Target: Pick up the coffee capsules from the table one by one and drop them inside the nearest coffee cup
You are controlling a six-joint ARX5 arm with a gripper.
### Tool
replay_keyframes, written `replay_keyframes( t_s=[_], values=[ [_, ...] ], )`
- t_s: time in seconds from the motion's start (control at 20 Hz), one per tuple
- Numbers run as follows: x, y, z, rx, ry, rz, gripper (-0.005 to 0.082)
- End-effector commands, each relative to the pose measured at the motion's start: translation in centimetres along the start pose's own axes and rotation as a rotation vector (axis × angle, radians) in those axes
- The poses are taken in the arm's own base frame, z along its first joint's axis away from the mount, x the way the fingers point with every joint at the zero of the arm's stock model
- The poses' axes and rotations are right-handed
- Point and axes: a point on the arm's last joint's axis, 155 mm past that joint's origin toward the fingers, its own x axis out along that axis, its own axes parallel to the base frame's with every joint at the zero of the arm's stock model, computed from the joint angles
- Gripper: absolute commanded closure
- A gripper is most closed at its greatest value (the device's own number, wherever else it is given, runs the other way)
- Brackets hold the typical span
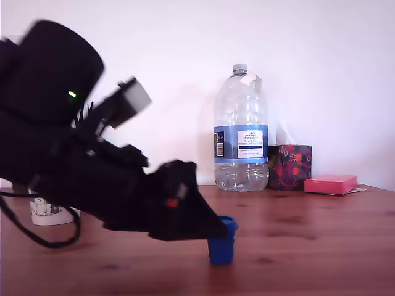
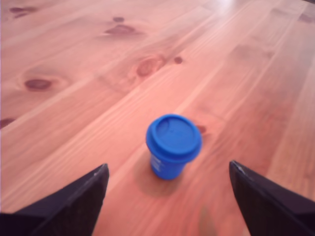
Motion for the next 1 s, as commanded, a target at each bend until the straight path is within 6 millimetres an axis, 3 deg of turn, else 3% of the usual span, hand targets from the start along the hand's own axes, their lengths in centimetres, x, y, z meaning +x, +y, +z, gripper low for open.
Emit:
replay_keyframes(
  t_s=[0.0, 0.8, 0.95],
  values=[
    [0.8, 0.0, -0.2, 0.005, 0.012, -0.004, 0.0059],
    [3.9, 0.5, -1.5, 0.024, 0.142, 0.039, 0.0061],
    [3.9, 0.5, -1.7, 0.022, 0.160, 0.041, 0.0141]
  ],
)
